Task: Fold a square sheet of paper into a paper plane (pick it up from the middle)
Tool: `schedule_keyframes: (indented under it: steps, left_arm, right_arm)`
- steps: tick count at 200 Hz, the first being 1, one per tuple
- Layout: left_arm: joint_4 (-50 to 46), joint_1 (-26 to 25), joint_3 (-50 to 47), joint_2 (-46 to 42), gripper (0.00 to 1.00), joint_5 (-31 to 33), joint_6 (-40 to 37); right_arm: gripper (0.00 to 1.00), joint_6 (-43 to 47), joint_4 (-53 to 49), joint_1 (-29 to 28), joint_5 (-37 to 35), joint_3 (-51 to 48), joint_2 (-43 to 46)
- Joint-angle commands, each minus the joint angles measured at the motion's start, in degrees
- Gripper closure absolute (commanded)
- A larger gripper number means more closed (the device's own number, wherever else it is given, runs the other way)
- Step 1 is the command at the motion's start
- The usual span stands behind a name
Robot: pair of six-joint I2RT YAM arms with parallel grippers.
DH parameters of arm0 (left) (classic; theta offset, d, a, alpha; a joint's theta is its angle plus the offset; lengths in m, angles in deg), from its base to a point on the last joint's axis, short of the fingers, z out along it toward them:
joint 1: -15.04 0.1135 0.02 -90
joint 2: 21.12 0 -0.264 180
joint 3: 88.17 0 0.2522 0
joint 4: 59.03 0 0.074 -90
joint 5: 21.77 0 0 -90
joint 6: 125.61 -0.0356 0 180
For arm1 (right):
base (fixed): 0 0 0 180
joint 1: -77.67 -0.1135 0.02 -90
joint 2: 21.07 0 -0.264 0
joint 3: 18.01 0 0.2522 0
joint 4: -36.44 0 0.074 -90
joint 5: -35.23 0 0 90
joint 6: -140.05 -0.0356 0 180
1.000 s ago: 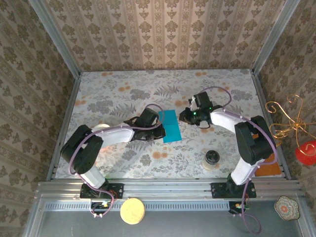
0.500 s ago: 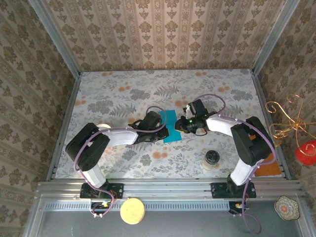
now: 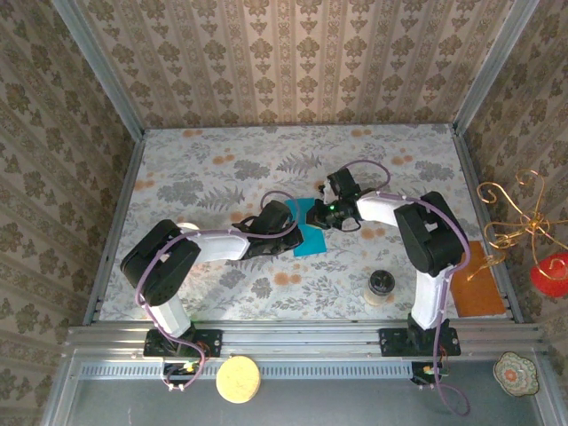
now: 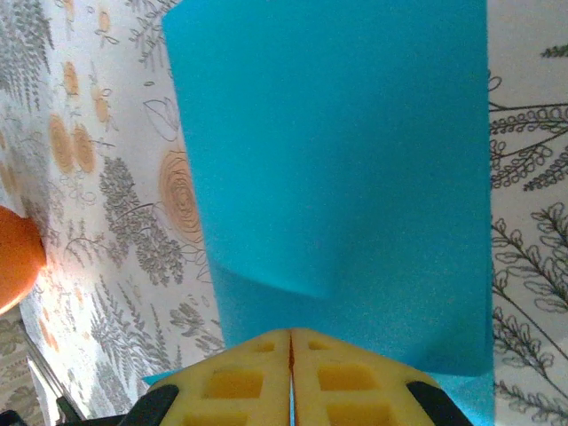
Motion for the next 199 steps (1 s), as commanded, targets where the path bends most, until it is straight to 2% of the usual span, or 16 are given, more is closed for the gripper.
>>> schedule_keyframes:
  steps: [1,126,199]
  left_arm:
    - [-0.08,-0.53,2.23,0.39,0.97,0.06,0.22]
    - [-2.53,-0.86,8.10,7.82,1.00,-1.78,-0.68]
    - [-4.01,-1.25,6.23,8.60,1.00,-2.90,-0.35]
  right_arm:
    - [0.89,1.63,-2.86,-0.09,1.44,0.96,-2.02]
    - [0.90,1.42,-0.86,-0.11,1.95,0.09,-3.40]
    - [0.90,1.31,-2.81,0.11,-0.01,-0.55,-4.28]
